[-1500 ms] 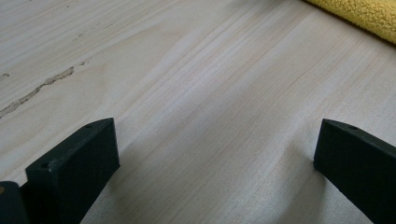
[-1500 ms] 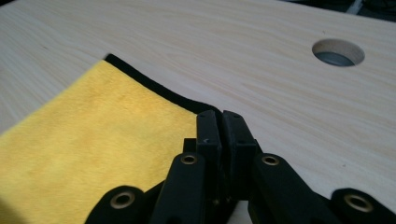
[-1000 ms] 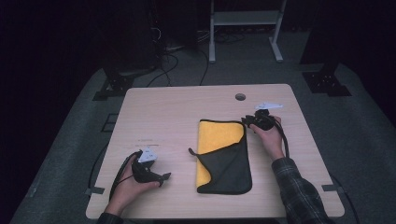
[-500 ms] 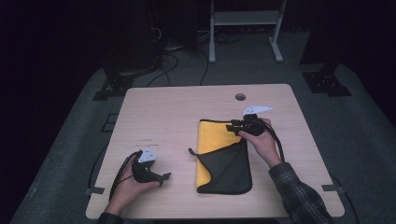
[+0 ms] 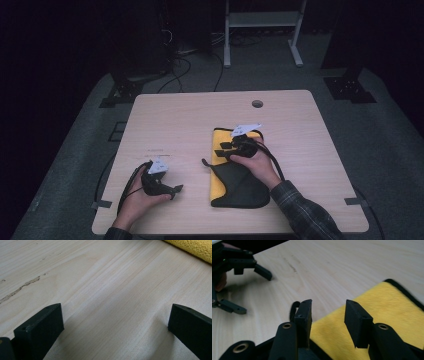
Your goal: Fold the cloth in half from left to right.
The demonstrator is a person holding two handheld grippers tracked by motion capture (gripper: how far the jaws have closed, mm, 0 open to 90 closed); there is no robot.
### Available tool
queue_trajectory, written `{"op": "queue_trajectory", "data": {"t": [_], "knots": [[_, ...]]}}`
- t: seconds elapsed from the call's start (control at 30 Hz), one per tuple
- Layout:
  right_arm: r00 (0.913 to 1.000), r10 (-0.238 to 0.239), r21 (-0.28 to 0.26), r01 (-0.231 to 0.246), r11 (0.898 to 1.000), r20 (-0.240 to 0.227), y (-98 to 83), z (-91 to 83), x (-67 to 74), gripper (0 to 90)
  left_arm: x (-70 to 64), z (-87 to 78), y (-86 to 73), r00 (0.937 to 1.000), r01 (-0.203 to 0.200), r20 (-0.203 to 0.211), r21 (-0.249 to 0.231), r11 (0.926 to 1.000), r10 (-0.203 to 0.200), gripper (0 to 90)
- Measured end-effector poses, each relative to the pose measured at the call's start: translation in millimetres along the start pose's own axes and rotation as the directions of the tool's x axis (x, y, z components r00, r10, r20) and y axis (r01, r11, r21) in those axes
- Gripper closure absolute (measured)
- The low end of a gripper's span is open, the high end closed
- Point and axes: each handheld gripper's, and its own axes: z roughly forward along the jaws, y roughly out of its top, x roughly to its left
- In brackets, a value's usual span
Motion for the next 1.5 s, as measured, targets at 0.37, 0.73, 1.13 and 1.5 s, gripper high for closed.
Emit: {"op": "queue_trajectory", "data": {"t": [0.37, 0.73, 1.13, 1.5], "knots": [[0.9978, -0.031, 0.045, 0.034, 0.998, -0.058, 1.9, 34.4, 22.3, 52.6, 0.0, -0.1, 0.0, 1.0000, 0.000, 0.000, 0.001, 1.0000, 0.000, 0.0], [0.9966, -0.034, 0.107, 0.042, 0.993, -0.076, -3.4, 55.8, 26.9, 59.3, -0.1, 0.0, 0.0, 1.0000, 0.002, 0.001, 0.001, 1.0000, -0.002, 0.0], [0.9957, -0.031, 0.131, 0.042, 0.990, -0.087, -3.7, 53.4, 28.3, 83.2, -0.1, 0.0, 0.0, 1.0000, 0.001, 0.001, 0.001, 1.0000, -0.001, 0.0], [0.9930, -0.006, 0.076, 0.015, 0.997, -0.118, -4.8, 22.3, 21.8, 83.3, -0.1, 0.1, -0.1, 1.0000, 0.000, 0.000, -0.002, 1.0000, 0.000, 0.0]]}}
